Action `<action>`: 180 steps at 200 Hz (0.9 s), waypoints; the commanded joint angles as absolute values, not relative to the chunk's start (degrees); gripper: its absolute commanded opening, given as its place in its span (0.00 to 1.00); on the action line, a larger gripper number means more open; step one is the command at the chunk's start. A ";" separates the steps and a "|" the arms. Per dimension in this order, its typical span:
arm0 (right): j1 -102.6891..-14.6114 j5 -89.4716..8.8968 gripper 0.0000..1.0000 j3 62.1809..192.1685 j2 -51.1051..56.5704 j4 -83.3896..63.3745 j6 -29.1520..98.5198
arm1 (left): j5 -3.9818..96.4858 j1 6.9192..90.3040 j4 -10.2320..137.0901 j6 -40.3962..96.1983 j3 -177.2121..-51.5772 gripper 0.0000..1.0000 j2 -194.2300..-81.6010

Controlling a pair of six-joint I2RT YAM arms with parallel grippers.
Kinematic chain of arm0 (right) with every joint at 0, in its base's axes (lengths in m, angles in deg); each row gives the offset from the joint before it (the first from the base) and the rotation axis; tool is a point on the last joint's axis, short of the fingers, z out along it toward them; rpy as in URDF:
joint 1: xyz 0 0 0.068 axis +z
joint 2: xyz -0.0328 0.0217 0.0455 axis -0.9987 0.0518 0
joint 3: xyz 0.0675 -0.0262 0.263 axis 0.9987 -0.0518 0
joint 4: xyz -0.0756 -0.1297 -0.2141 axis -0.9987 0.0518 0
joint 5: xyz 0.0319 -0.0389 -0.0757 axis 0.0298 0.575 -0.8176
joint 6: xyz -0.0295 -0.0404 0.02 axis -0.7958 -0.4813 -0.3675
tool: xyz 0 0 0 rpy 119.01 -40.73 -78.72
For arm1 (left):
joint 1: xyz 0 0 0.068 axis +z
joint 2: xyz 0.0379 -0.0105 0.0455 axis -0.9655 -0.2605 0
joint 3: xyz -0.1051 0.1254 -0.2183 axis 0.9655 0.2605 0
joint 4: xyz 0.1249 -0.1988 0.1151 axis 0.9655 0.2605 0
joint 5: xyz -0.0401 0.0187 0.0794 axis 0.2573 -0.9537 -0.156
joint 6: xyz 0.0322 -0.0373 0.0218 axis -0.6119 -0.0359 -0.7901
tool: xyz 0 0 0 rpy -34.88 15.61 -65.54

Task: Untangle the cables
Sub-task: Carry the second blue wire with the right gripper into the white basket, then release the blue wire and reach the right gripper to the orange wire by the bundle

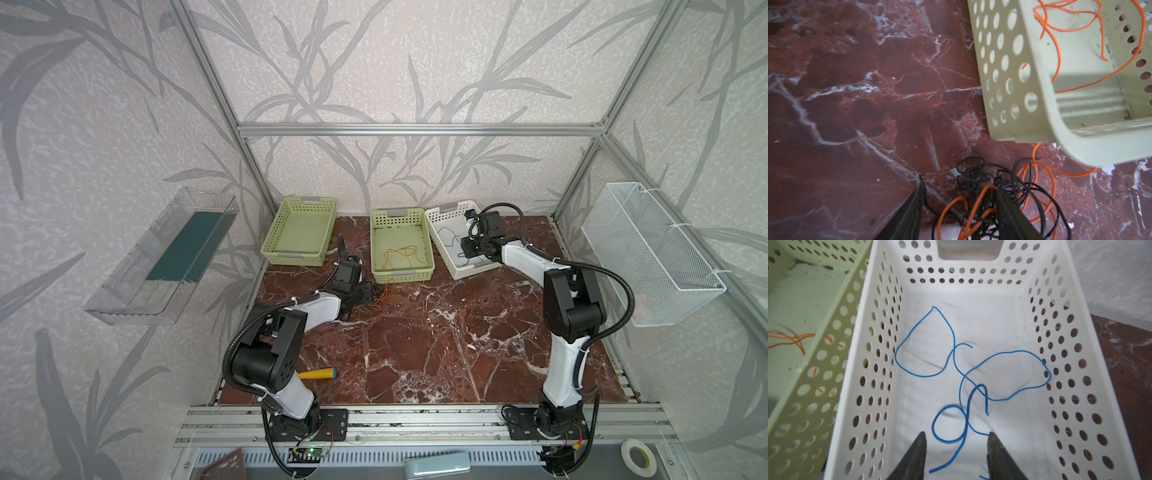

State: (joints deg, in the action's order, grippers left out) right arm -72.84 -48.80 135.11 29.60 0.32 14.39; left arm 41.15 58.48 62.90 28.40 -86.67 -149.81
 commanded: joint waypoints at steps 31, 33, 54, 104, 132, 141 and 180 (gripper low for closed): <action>-73.15 -45.95 0.57 125.50 14.62 0.76 17.12 | 49.87 58.55 61.72 26.98 -88.14 0.32 -151.46; -73.10 -45.66 0.57 124.91 14.10 0.62 17.24 | 50.13 58.55 61.82 26.95 -88.09 0.30 -151.41; -71.86 -44.19 0.57 117.64 7.30 -1.33 18.92 | 52.65 57.75 61.68 27.00 -87.71 0.17 -151.35; -64.38 -44.39 0.57 110.25 -0.61 0.38 19.21 | 55.93 52.33 59.03 25.69 -86.09 0.01 -150.12; -59.78 -40.48 0.56 105.69 -0.88 -1.91 21.77 | 56.44 49.23 57.53 24.57 -86.05 0.00 -150.22; -57.93 -39.91 0.56 104.76 0.15 -2.28 22.05 | 56.78 48.80 57.17 24.69 -86.53 0.00 -150.69; -53.87 -35.67 0.54 103.88 7.25 -4.41 27.38 | 58.41 47.14 56.06 25.54 -88.00 0.00 -152.37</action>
State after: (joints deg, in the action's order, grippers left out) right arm -55.42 -39.44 104.55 3.77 -1.91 22.94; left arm 56.89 47.88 57.98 25.86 -86.71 -151.12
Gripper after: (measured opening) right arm 0.545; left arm 0.058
